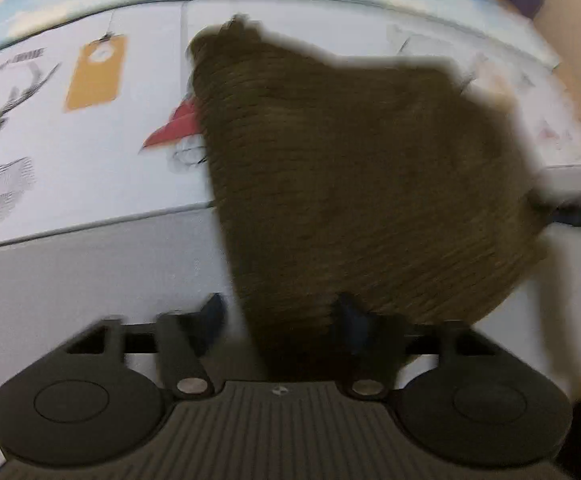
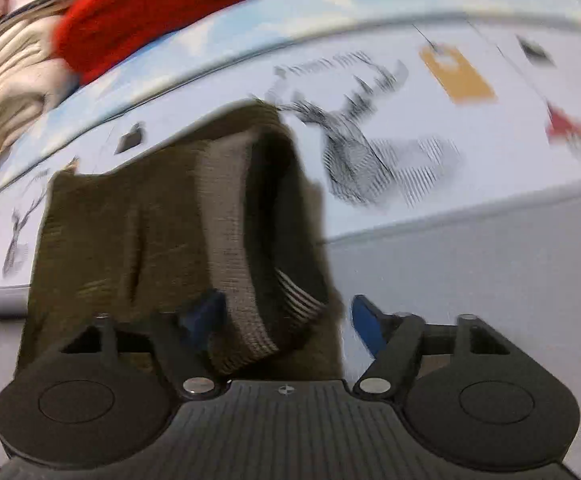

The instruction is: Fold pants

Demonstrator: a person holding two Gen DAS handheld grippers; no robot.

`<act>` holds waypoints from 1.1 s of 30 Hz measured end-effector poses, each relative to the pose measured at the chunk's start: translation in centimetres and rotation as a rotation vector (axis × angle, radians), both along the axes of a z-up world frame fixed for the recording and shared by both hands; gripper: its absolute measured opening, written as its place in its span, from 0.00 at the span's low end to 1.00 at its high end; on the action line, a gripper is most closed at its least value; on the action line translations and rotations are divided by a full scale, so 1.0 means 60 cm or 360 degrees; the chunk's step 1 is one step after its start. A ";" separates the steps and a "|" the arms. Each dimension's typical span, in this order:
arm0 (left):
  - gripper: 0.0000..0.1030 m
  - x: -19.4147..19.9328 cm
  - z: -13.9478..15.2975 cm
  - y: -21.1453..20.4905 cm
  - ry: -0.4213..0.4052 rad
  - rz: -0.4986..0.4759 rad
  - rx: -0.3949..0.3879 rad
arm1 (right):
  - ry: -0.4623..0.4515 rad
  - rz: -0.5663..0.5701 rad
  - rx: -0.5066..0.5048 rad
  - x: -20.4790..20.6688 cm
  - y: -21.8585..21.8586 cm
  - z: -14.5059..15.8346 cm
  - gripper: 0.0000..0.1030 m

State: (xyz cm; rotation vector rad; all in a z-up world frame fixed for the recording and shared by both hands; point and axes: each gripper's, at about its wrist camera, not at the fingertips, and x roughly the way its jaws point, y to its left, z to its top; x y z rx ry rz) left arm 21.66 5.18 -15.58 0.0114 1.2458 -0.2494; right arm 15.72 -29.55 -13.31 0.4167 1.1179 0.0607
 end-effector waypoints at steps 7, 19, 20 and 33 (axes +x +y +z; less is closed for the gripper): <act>0.75 -0.014 -0.028 0.033 0.0187 0.0237 -0.0379 | 0.0090 0.0071 0.0150 -0.002 0.001 -0.024 0.79; 0.42 -0.009 0.004 0.068 0.0075 0.0253 -0.0372 | 0.0061 0.0149 0.0262 -0.029 0.024 -0.009 0.50; 0.45 -0.012 -0.003 0.064 0.0091 0.0231 -0.0323 | 0.0084 0.0159 0.0221 -0.032 0.026 -0.014 0.55; 0.57 -0.100 0.041 -0.034 -0.0377 -0.0319 0.0330 | 0.0069 0.0105 -0.0002 -0.048 0.040 0.021 0.73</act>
